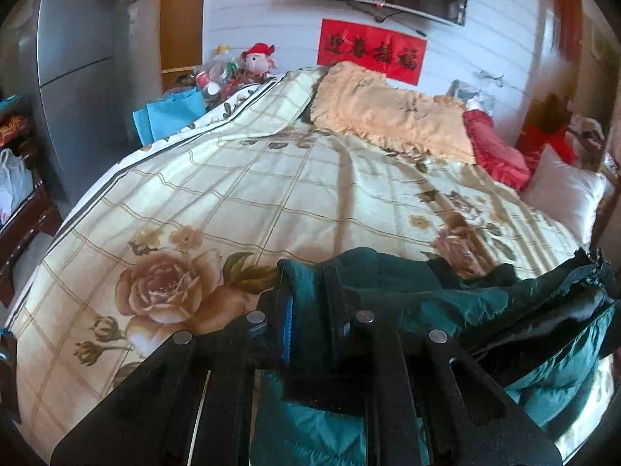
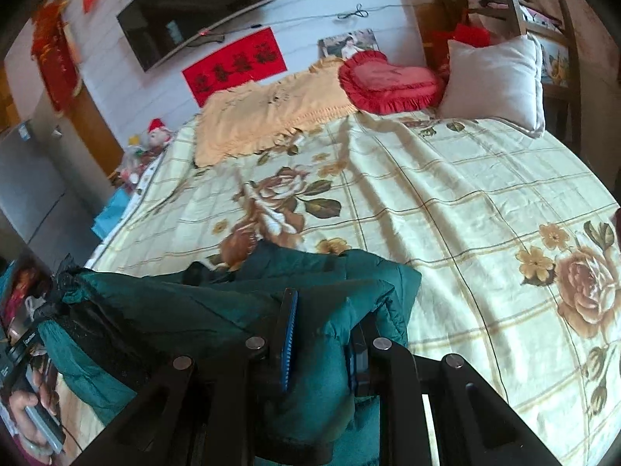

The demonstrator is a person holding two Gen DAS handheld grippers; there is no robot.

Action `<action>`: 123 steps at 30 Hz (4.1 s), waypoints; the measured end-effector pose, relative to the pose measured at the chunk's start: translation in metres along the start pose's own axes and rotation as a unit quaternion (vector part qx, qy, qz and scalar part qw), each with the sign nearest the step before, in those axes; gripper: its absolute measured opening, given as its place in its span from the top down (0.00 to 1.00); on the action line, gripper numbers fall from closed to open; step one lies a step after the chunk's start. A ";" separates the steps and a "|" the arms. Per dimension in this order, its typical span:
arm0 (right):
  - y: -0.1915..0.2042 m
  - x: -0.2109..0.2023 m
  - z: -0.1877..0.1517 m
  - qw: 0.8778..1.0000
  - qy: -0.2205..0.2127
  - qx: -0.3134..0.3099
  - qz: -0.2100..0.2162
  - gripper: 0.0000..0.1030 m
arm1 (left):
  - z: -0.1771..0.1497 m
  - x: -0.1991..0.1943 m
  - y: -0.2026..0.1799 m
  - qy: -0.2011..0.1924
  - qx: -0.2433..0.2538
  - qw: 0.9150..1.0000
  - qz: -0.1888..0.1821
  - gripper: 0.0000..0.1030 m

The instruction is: Fold large clothes

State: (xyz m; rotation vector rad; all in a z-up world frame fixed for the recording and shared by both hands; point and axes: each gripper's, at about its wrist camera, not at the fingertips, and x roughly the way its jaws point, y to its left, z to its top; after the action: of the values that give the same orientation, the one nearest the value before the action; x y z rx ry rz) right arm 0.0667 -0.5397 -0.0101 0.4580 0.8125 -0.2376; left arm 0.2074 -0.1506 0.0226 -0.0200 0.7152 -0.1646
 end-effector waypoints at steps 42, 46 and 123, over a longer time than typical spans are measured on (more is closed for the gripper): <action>0.129 0.110 -0.027 0.980 0.016 -0.182 -0.075 0.14 | -0.031 0.090 -0.055 0.079 0.035 0.996 -0.013 0.17; 0.115 0.142 -0.026 0.984 0.046 -0.158 -0.065 0.11 | -0.032 0.108 -0.050 0.089 0.018 0.996 -0.016 0.13; 0.107 -0.075 -0.160 0.993 -0.024 -0.105 -0.047 0.00 | -0.136 -0.073 -0.048 0.016 0.061 0.998 -0.021 0.09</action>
State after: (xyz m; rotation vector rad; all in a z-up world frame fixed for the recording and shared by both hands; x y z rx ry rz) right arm -0.0456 -0.3667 -0.0176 0.2166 0.8037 -0.2459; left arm 0.0574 -0.1817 -0.0290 0.0848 0.7357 -0.2489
